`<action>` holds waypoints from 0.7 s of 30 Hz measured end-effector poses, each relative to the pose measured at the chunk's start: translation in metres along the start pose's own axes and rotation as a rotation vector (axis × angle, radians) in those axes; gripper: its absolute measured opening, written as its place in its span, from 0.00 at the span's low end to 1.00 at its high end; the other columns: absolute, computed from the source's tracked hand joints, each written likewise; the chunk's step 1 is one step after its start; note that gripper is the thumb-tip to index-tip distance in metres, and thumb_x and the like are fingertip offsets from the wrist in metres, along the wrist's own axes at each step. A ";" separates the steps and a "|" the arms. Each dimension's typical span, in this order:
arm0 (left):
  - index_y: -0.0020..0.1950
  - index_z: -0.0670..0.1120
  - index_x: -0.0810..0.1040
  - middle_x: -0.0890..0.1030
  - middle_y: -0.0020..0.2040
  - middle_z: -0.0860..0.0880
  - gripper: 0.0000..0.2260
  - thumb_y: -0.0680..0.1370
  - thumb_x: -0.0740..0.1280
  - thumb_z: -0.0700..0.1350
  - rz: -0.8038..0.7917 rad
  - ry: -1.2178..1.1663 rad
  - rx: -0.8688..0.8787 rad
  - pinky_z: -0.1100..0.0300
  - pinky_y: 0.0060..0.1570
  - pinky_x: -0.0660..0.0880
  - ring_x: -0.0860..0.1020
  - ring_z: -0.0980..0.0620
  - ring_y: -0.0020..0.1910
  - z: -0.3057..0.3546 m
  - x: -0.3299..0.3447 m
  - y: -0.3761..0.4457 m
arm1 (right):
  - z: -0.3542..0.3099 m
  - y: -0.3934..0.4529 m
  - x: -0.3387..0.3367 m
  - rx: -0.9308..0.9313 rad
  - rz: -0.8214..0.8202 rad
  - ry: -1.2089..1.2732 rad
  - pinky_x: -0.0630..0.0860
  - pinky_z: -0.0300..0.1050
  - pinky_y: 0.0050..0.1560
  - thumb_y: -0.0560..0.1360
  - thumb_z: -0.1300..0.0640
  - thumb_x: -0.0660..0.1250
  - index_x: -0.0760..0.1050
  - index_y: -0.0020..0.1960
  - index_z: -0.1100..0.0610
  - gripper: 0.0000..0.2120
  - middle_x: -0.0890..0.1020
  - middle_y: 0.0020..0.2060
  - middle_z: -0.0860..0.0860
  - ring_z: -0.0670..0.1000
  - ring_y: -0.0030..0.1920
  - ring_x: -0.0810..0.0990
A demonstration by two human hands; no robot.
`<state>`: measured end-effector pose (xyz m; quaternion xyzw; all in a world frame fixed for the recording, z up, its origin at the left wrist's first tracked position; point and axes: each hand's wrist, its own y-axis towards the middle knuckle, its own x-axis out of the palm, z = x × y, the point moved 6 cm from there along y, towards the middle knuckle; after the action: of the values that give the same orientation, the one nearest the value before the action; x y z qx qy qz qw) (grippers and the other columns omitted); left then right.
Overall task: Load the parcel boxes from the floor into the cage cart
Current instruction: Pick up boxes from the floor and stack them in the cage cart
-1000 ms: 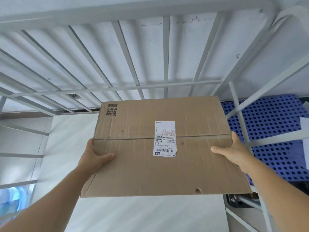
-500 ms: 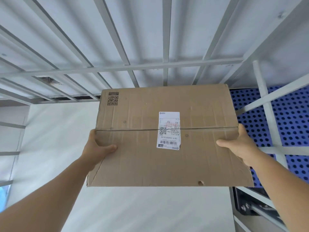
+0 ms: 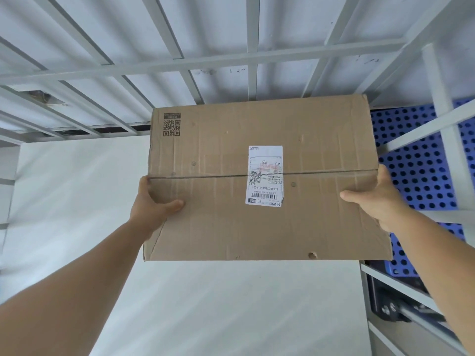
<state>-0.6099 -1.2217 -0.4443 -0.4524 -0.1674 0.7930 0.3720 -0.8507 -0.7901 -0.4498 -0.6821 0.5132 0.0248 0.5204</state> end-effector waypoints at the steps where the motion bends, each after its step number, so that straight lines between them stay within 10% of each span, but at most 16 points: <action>1: 0.69 0.55 0.61 0.74 0.58 0.51 0.38 0.67 0.79 0.44 -0.001 0.000 0.004 0.48 0.54 0.76 0.76 0.47 0.54 0.001 0.002 0.001 | 0.002 0.002 0.001 0.005 0.005 0.006 0.61 0.57 0.73 0.70 0.57 0.77 0.44 0.80 0.47 0.53 0.56 0.78 0.50 0.54 0.76 0.59; 21: 0.72 0.54 0.58 0.72 0.62 0.51 0.40 0.67 0.78 0.48 0.074 0.117 -0.003 0.52 0.50 0.72 0.75 0.45 0.57 -0.005 0.019 0.010 | 0.005 0.032 0.013 -0.008 0.000 -0.074 0.62 0.56 0.72 0.71 0.57 0.76 0.44 0.80 0.48 0.51 0.59 0.77 0.52 0.56 0.75 0.61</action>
<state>-0.6159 -1.2147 -0.4644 -0.5045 -0.1297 0.7781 0.3509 -0.8648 -0.7930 -0.4816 -0.6828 0.4936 0.0519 0.5362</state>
